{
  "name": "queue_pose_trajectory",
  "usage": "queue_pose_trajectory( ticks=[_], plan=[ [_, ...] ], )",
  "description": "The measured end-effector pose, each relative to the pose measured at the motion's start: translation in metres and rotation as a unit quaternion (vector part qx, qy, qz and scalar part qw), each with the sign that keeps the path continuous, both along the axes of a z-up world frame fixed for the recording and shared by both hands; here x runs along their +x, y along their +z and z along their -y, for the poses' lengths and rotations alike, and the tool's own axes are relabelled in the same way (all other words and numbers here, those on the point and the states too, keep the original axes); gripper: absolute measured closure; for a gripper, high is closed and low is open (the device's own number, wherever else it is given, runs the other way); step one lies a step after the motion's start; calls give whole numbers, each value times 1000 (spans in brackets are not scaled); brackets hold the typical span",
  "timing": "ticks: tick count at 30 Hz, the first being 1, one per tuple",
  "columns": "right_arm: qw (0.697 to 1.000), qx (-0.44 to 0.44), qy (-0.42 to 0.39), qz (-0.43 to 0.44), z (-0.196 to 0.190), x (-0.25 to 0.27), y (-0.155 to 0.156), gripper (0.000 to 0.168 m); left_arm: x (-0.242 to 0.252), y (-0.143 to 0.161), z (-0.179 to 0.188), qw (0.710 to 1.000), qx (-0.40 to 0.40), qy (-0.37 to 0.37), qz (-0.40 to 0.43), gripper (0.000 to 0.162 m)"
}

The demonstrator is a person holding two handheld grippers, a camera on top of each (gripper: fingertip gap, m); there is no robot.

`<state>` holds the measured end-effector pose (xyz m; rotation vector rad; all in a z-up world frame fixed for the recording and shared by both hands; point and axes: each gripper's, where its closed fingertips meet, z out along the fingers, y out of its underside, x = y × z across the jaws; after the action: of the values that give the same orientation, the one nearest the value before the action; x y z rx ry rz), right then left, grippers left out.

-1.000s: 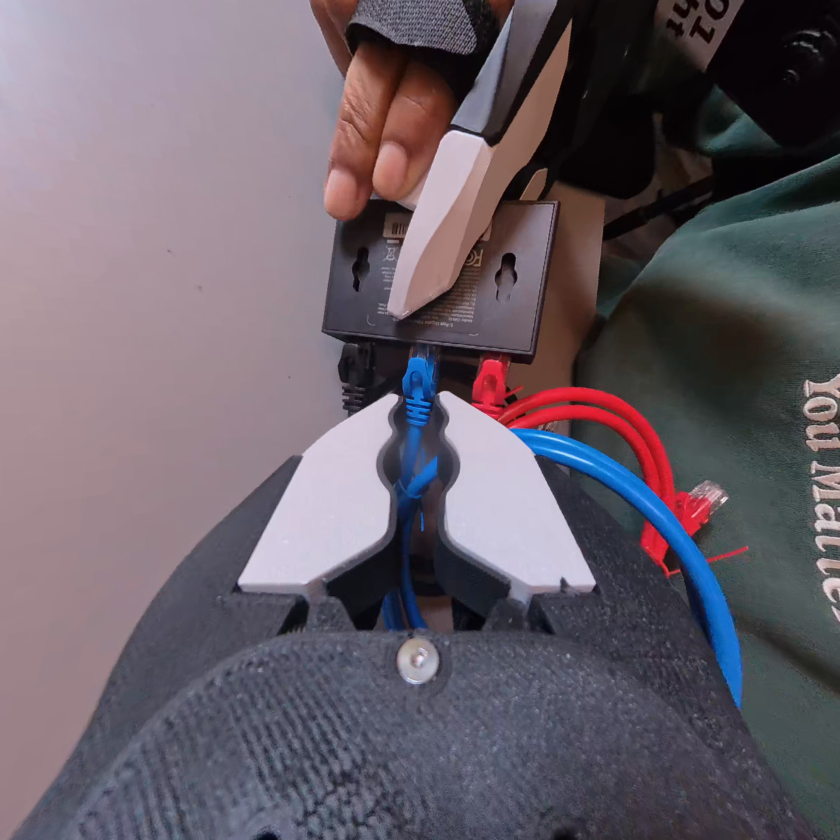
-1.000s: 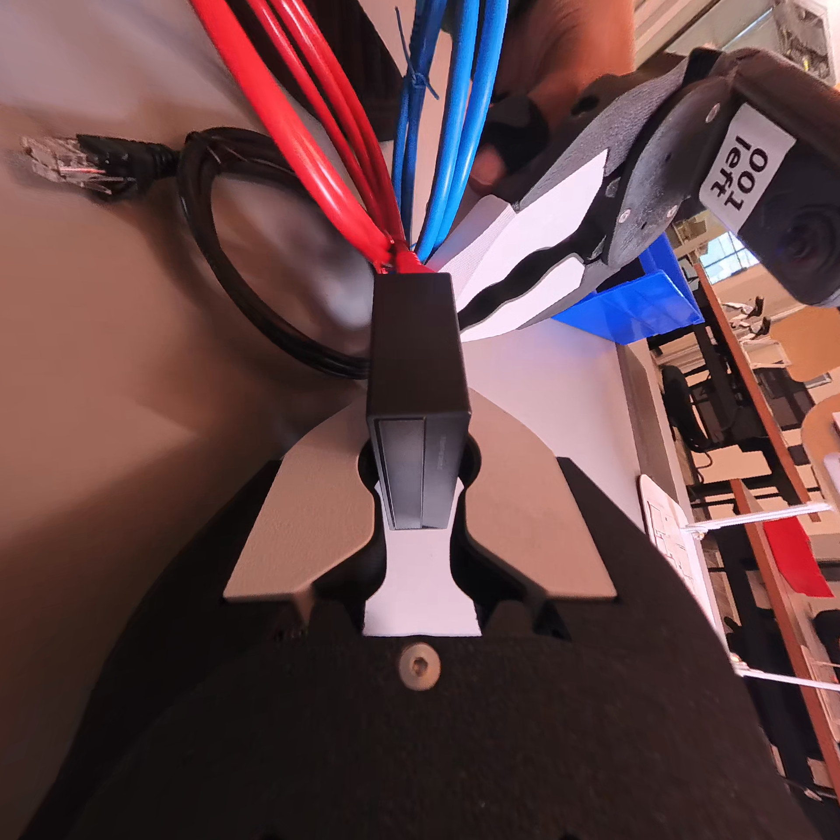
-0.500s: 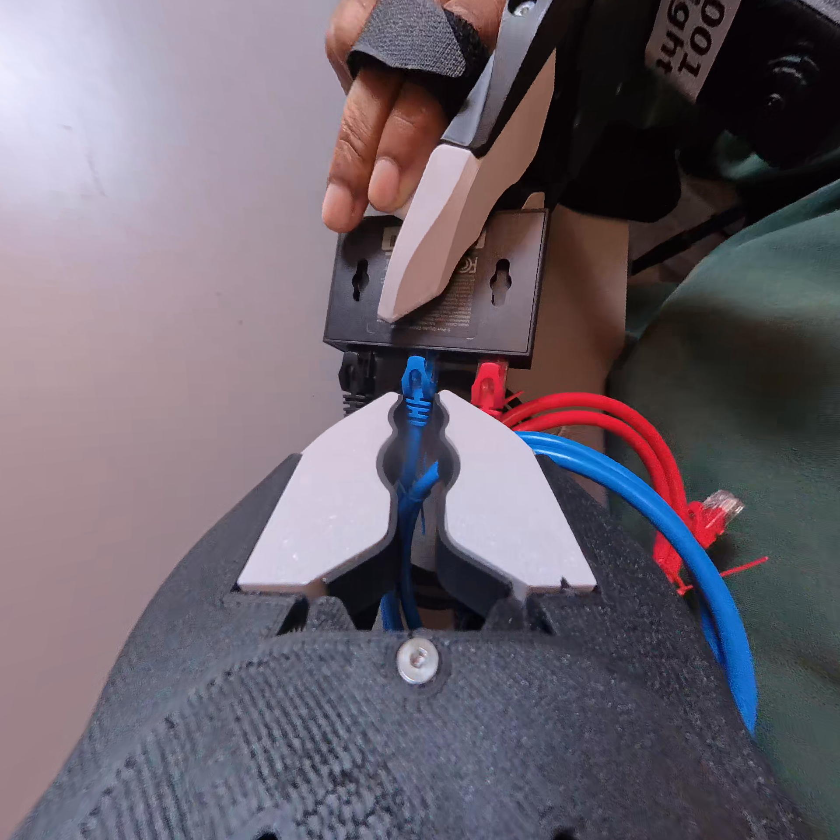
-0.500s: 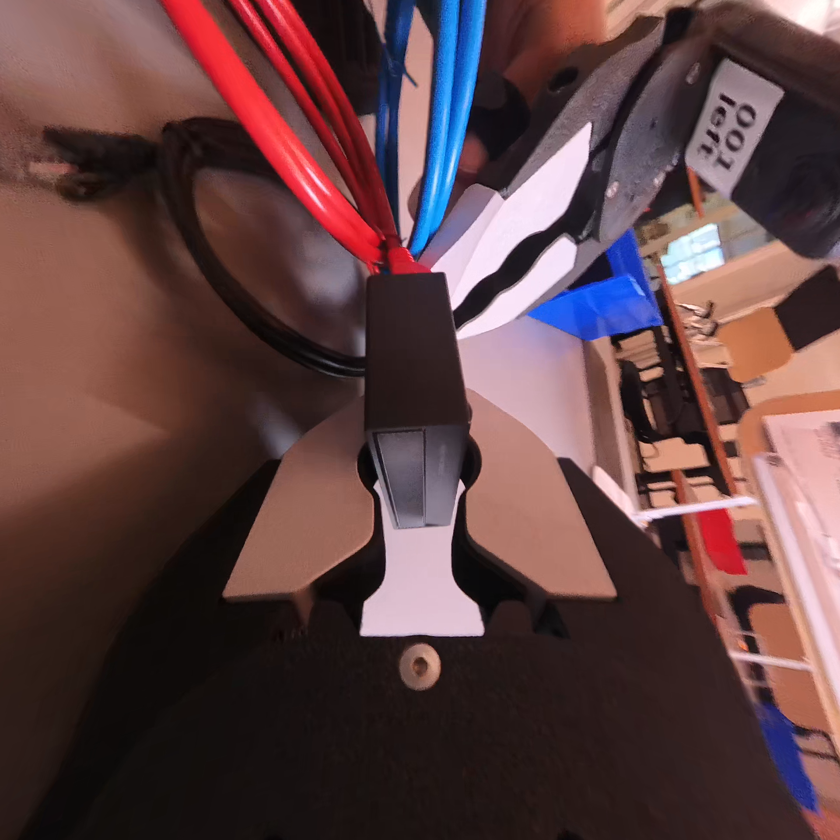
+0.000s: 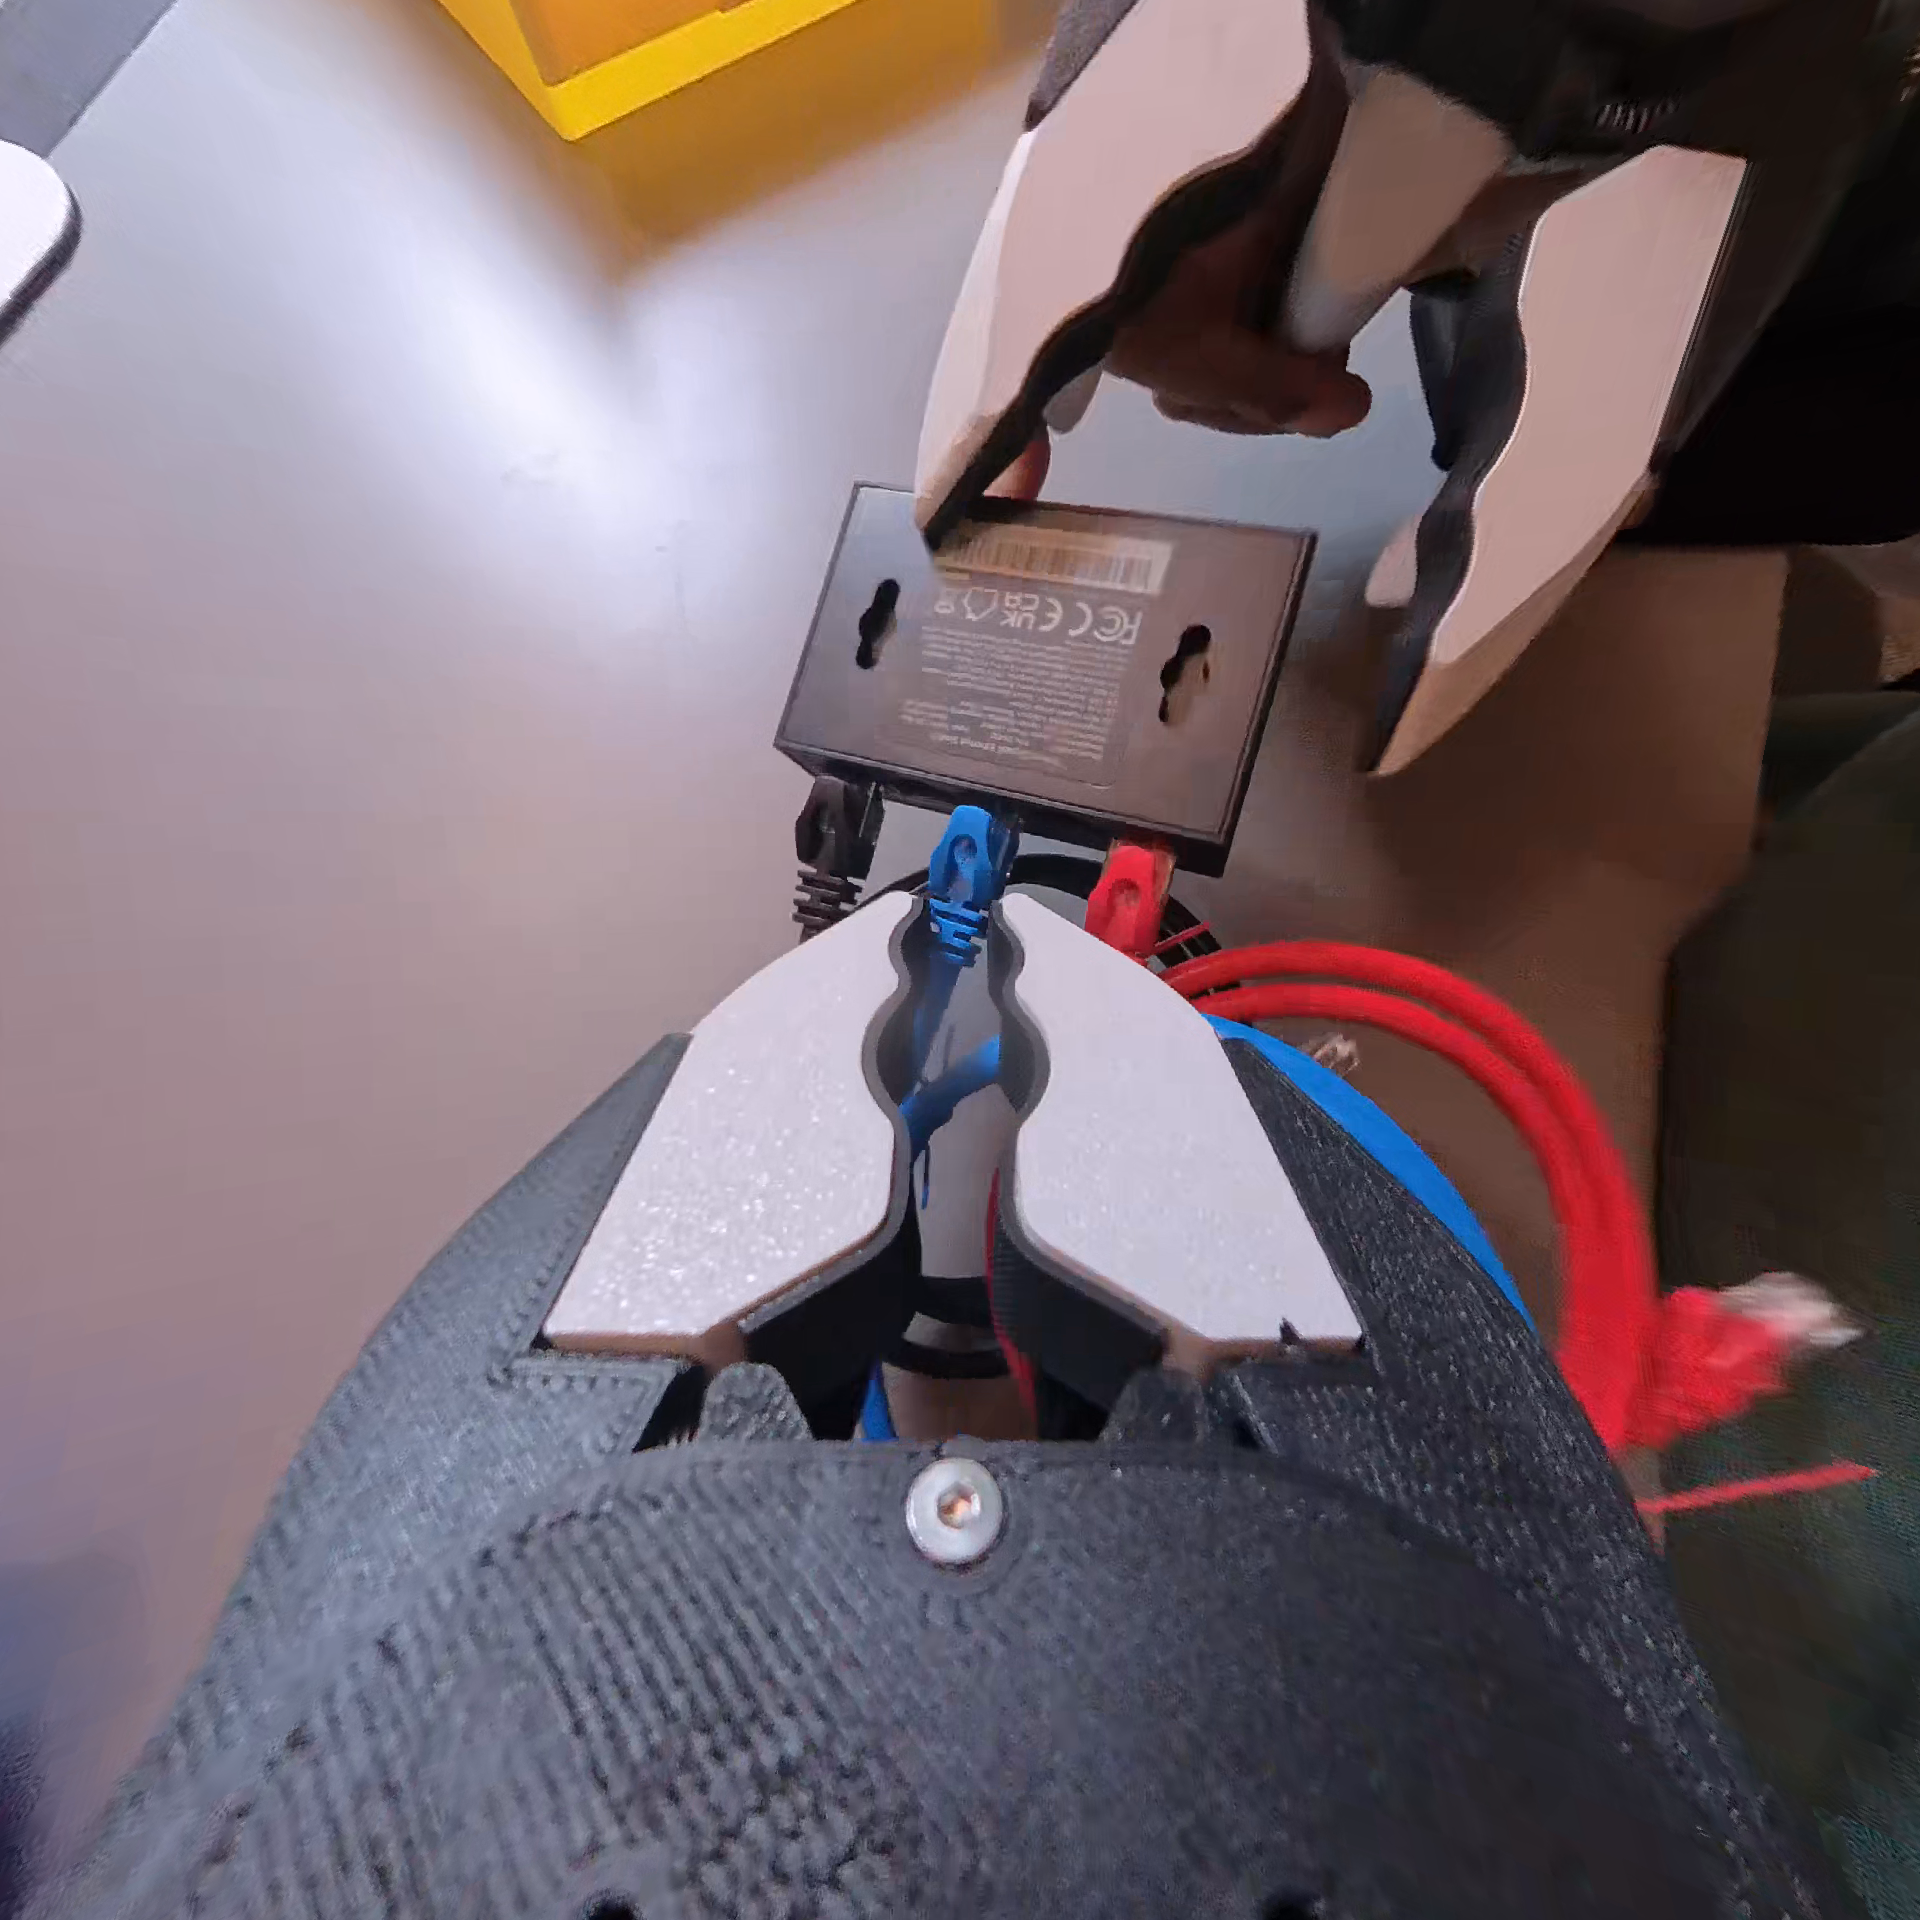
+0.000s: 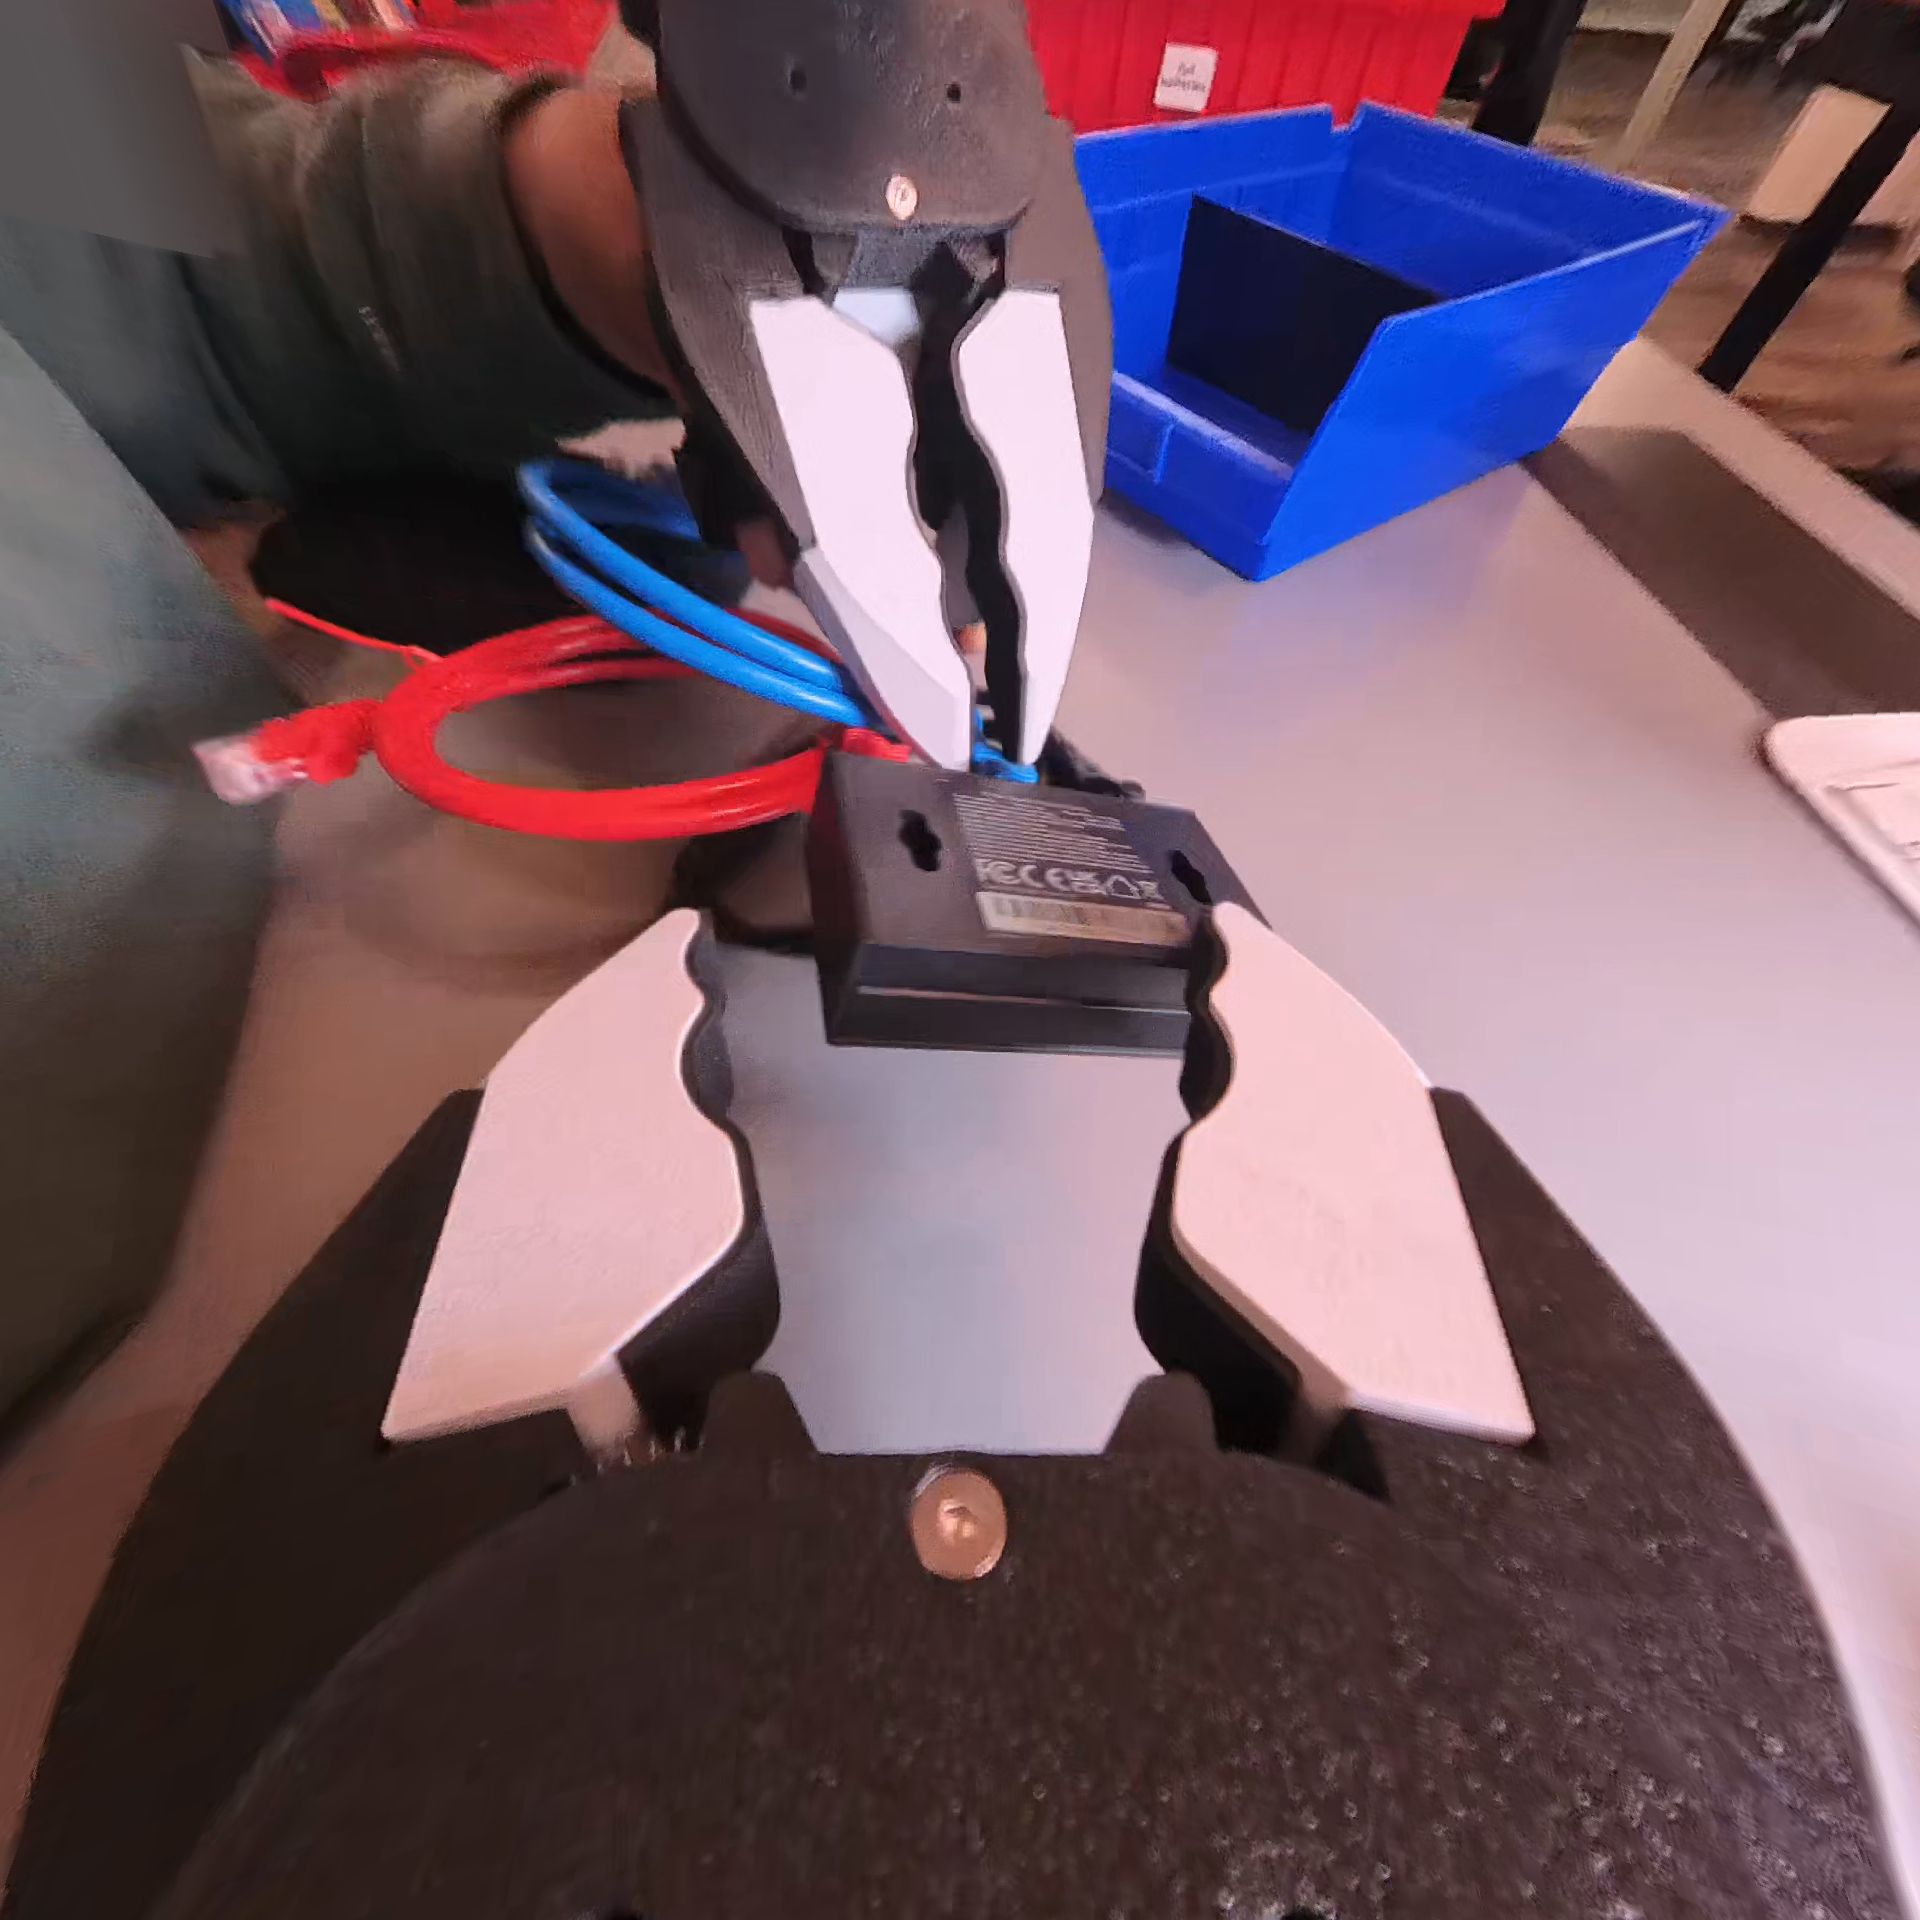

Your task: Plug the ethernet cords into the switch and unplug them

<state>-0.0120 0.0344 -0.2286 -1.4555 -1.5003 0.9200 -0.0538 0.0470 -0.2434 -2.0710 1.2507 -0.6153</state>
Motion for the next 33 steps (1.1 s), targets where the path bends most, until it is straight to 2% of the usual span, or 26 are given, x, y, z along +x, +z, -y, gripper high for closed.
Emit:
queue_pose_trajectory(
  ticks=[2,3,4,8,10,12,13,14,15,16,17,19,21,25,30,33],
  plan=[
    [995,95,-23,25,-5,1,-4,86,2,3,3,1000,-9,-2,21,152],
    [992,116,-33,31,-6,1,-4,86,1,4,2,1000,1,6,21,152],
    [993,101,-52,33,-7,0,-3,84,-1,4,-1,1000,18,16,13,153],
    [990,-22,-136,9,-21,10,3,74,-1,12,-1,998,59,30,17,153],
    [985,-110,-132,-20,-17,10,2,71,-1,17,-2,996,82,35,19,153],
    [963,-237,-107,-64,-5,2,7,73,2,22,-2,993,111,40,15,153],
    [945,-303,-93,-85,0,-3,12,80,4,24,-2,991,131,40,9,153],
    [923,-360,-86,-107,1,-6,16,94,6,27,-2,988,152,39,2,153],
    [903,-403,-79,-127,0,-7,19,118,9,28,0,984,172,37,-5,153],
    [887,-434,-71,-142,-2,-7,21,131,10,29,0,981,192,37,-16,153],
    [879,-450,-63,-145,-3,-6,21,134,11,29,1,977,212,32,-26,153],
    [886,-439,-52,-140,-5,-2,19,138,14,31,6,975,222,5,-19,149],
    [892,-427,-38,-141,-7,4,26,139,15,44,13,980,195,-18,43,131],
    [924,-359,-6,-130,-8,20,57,139,-6,68,3,979,121,4,166,113],
    [949,-289,-14,-127,-18,44,106,139,-8,50,1,966,-1,-14,260,113],
    [946,-282,-27,-159,-29,54,130,139,9,41,13,934,-108,-55,335,105]
  ],
)
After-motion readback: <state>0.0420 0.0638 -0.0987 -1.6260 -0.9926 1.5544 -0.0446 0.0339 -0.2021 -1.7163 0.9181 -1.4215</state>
